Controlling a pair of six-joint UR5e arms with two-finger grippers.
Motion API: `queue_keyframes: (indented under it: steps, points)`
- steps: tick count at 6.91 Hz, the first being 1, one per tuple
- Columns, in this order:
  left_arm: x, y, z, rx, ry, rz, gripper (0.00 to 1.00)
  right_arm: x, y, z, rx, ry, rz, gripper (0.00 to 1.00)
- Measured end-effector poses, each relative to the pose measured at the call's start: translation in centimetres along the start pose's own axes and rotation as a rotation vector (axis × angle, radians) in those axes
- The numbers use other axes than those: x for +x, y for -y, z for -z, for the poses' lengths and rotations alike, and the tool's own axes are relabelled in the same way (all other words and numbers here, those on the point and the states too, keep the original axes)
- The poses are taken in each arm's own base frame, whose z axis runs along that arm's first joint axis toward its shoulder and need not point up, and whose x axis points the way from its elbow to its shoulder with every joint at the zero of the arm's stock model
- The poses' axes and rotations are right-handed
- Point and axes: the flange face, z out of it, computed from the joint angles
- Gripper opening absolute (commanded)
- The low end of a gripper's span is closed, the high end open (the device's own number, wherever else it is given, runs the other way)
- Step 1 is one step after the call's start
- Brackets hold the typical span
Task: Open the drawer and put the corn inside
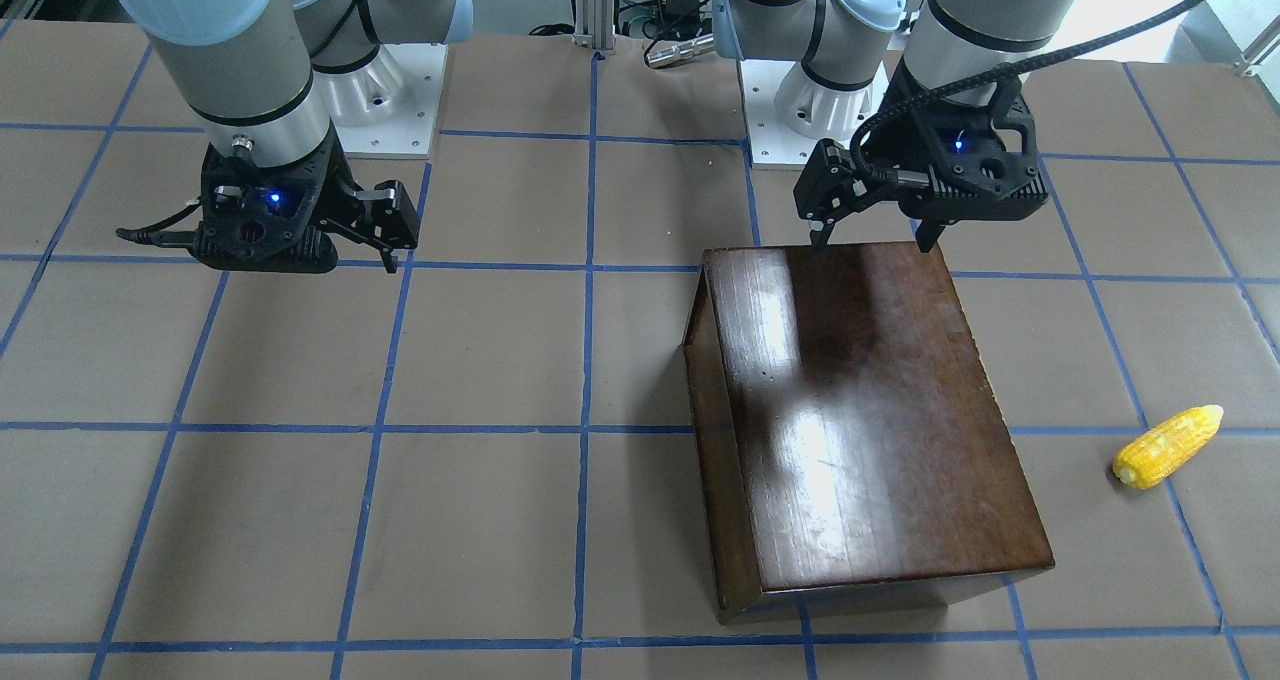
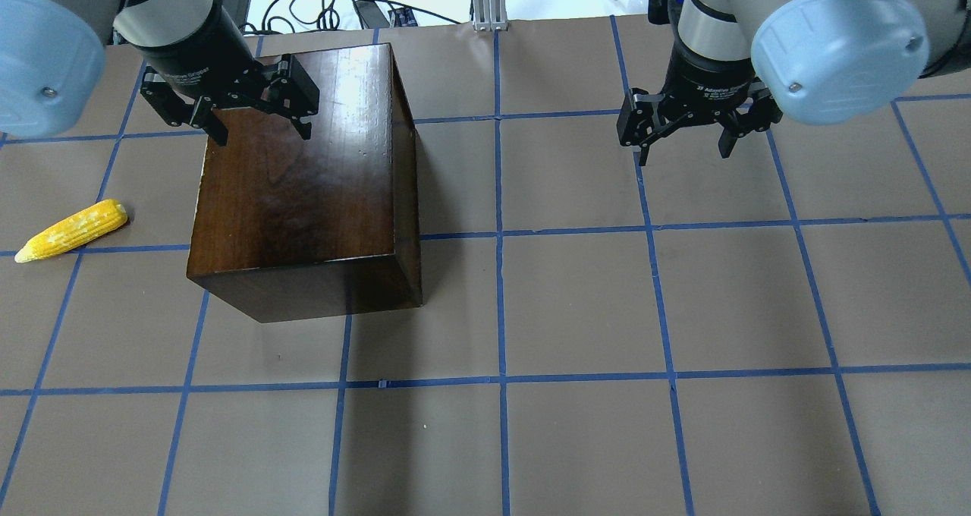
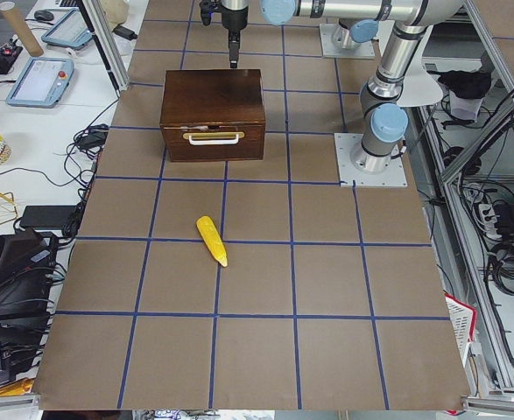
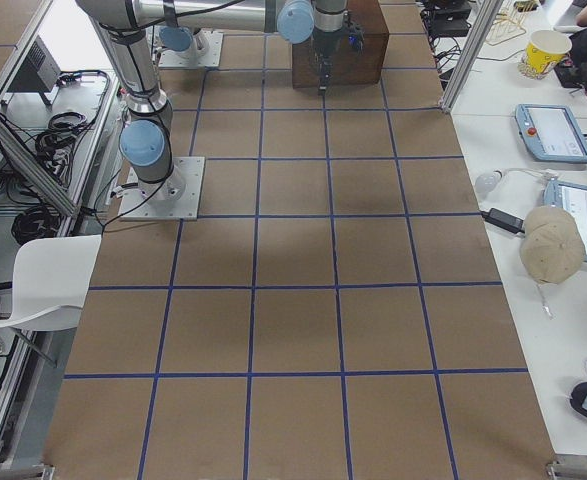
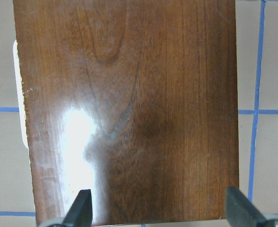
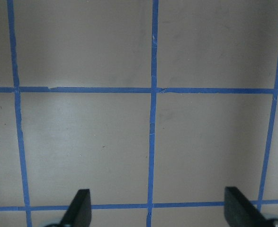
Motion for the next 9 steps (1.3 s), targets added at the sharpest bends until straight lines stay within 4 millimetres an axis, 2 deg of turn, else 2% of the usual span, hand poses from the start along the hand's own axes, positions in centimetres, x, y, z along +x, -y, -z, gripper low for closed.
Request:
queue_keyframes:
  steps: [9]
  points:
    - [0.28,0.31,-0.80,-0.009,-0.013,0.041,1.00,0.00,0.00,-0.01,0.000,0.000,0.000,1.00]
